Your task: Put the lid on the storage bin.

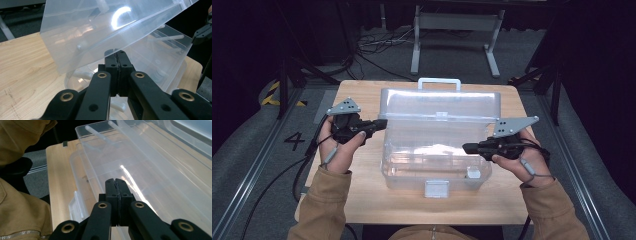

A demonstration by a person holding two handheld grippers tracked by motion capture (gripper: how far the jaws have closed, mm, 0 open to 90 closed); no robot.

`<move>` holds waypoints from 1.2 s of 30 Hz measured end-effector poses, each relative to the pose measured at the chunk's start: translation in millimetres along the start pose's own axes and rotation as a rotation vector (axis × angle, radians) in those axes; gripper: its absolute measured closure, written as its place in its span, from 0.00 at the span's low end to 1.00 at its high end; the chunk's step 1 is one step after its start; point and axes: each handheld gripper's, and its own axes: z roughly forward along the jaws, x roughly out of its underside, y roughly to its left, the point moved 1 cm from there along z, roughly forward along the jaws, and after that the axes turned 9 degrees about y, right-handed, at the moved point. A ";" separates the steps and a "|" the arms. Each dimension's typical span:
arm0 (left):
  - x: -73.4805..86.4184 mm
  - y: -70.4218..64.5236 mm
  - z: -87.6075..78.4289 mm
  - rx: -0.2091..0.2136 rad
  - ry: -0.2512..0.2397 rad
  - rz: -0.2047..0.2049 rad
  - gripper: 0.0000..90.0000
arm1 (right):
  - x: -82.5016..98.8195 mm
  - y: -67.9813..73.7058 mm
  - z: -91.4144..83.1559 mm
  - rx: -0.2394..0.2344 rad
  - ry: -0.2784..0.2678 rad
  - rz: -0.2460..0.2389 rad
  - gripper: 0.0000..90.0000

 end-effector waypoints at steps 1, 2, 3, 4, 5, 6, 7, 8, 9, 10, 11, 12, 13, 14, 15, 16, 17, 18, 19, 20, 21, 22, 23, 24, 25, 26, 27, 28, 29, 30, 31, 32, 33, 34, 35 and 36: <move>0.1 -0.1 -0.1 0.002 0.002 0.001 1.00 | 2.1 -0.5 -1.9 0.012 -0.007 0.007 1.00; 0.2 -0.2 -0.2 0.003 0.004 0.001 1.00 | 4.1 -1.1 -3.9 0.018 -0.017 0.015 1.00; 0.2 -0.2 -0.3 0.003 0.004 0.001 1.00 | 6.7 -1.7 -6.3 0.019 -0.029 0.026 1.00; 0.4 -0.4 -0.4 0.005 0.006 0.000 1.00 | 8.2 -2.2 -7.6 0.024 -0.036 0.031 1.00; 0.4 -0.4 -0.4 0.005 0.007 0.002 1.00 | 10.1 -2.9 -9.1 0.027 -0.043 0.039 1.00; 0.6 -0.6 -0.5 0.005 0.008 0.002 1.00 | 12.1 -3.4 -10.5 0.029 -0.046 0.048 1.00; 0.8 -0.9 -0.8 0.009 0.014 0.002 1.00 | 13.9 -4.1 -11.9 0.033 -0.051 0.055 1.00; 0.8 -0.9 -0.8 0.009 0.014 0.002 1.00 | 13.9 -4.1 -11.9 0.033 -0.051 0.055 1.00; 0.8 -0.8 -0.7 0.010 0.013 0.005 1.00 | 16.3 -5.0 -13.8 0.037 -0.059 0.067 1.00; 1.0 -0.9 -1.0 0.011 0.014 0.006 1.00 | 17.5 -5.8 -15.1 0.043 -0.063 0.073 1.00; 1.1 -1.2 -1.3 0.010 0.014 0.005 1.00 | 19.8 -7.4 -18.5 0.064 -0.070 0.086 1.00; 1.2 -1.3 -1.4 0.010 0.015 0.005 1.00 | 19.8 -7.4 -18.5 0.064 -0.070 0.086 1.00; 1.3 -1.3 -1.7 0.010 0.017 0.009 1.00 | 20.6 -8.1 -19.6 0.070 -0.072 0.090 1.00; 1.5 -1.5 -2.1 0.011 0.021 0.010 1.00 | 22.4 -9.5 -21.5 0.079 -0.078 0.099 1.00; 1.8 -1.8 -2.4 0.015 0.025 0.009 1.00 | 23.9 -10.8 -22.8 0.081 -0.084 0.107 1.00; 2.2 -2.4 -2.6 0.015 0.028 0.008 1.00 | 25.4 -11.7 -24.0 0.083 -0.083 0.116 1.00; 2.3 -2.5 -2.7 0.016 0.030 0.012 1.00 | 27.3 -12.9 -25.4 0.092 -0.085 0.124 1.00; 2.6 -3.0 -2.5 0.016 0.032 0.014 0.99 | 28.5 -13.8 -26.4 0.097 -0.087 0.126 1.00; 2.9 -3.4 -2.5 0.021 0.035 0.013 0.99 | 30.3 -14.9 -27.8 0.102 -0.088 0.137 1.00; 3.1 -3.9 -2.7 0.024 0.039 0.011 0.99 | 31.7 -15.8 -29.0 0.106 -0.089 0.143 1.00; 3.3 -4.1 -3.1 0.026 0.047 0.013 0.99 | 32.9 -16.8 -30.1 0.112 -0.092 0.149 1.00; 3.4 -4.2 -3.3 0.027 0.050 0.015 0.99 | 34.2 -17.7 -31.2 0.117 -0.090 0.156 1.00; 3.5 -4.4 -3.8 0.030 0.055 0.018 0.99 | 35.3 -18.7 -32.2 0.118 -0.091 0.161 1.00; 3.5 -4.7 -4.4 0.030 0.063 0.021 0.99 | 36.4 -19.4 -33.2 0.121 -0.093 0.169 1.00; 3.8 -5.7 -4.4 0.032 0.065 0.015 0.99 | 37.4 -20.6 -34.1 0.121 -0.095 0.173 1.00; 3.9 -5.8 -4.5 0.030 0.069 0.022 0.99 | 38.2 -21.5 -34.9 0.122 -0.096 0.178 1.00; 4.0 -6.0 -4.6 0.030 0.074 0.026 0.99 | 38.9 -22.1 -35.7 0.121 -0.096 0.183 1.00; 4.2 -6.5 -4.5 0.029 0.076 0.027 0.99 | 39.5 -22.8 -36.3 0.121 -0.097 0.186 1.00; 4.5 -7.1 -5.0 0.030 0.088 0.025 0.99 | 40.1 -23.3 -36.8 0.120 -0.096 0.190 1.00; 4.8 -7.5 -5.2 0.029 0.094 0.027 0.99 | 40.5 -23.5 -37.2 0.119 -0.095 0.194 1.00; 5.0 -7.6 -5.2 0.030 0.094 0.031 1.00 | 40.9 -23.5 -37.8 0.115 -0.093 0.200 1.00; 5.2 -8.2 -5.9 0.033 0.103 0.029 0.99 | 41.4 -23.7 -38.3 0.111 -0.092 0.203 1.00; 5.5 -8.9 -6.1 0.035 0.104 0.027 0.99 | 42.0 -24.1 -39.0 0.109 -0.089 0.208 1.00; 5.6 -9.4 -6.4 0.034 0.110 0.030 0.99 | 42.5 -24.0 -39.6 0.110 -0.087 0.216 1.00; 5.6 -9.7 -6.6 0.034 0.114 0.032 1.00 | 43.0 -24.4 -40.1 0.109 -0.087 0.218 1.00; 5.8 -10.1 -6.9 0.034 0.123 0.034 0.99 | 43.5 -24.7 -40.5 0.106 -0.085 0.221 1.00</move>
